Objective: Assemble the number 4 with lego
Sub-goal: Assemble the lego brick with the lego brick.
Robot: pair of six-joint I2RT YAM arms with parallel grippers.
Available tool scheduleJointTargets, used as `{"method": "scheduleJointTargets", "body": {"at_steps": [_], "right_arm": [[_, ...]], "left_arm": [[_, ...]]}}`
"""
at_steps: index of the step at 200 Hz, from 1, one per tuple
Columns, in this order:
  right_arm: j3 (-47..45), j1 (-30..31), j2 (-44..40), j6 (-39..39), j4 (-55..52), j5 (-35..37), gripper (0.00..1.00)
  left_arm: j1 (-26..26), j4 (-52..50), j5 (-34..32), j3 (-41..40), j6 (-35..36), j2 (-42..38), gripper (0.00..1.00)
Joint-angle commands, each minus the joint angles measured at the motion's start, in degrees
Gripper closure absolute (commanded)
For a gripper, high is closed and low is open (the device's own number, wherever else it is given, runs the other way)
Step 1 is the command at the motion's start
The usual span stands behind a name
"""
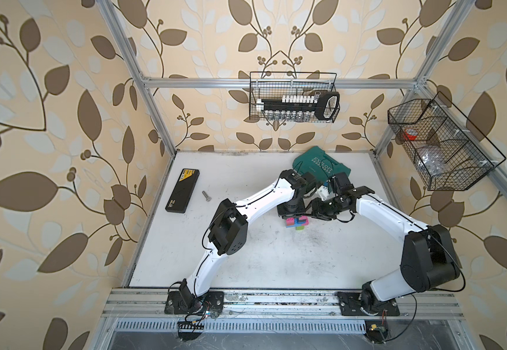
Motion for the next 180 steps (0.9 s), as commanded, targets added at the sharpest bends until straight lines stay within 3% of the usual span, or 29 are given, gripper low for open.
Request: {"method": "scheduleJointTargets", "body": {"at_steps": [1,125,180], "right_arm": [[-2.00,-0.02,2.35,-0.75,-3.71,4.79,0.53],[-1.76,-0.13,2.51,-0.84,-3.89,5.12,0.54],[-2.14,-0.11,2.45,-0.78,-3.73,4.79,0.55]], "left_arm": [[0.06,-1.37,0.98,2.46,1.41,2.06,1.00],[-0.12,-5.75,1.62,4.85,4.63,5.96,1.00],[-0.38,-4.48,0.72,4.12,1.51,5.94,1.00]]}}
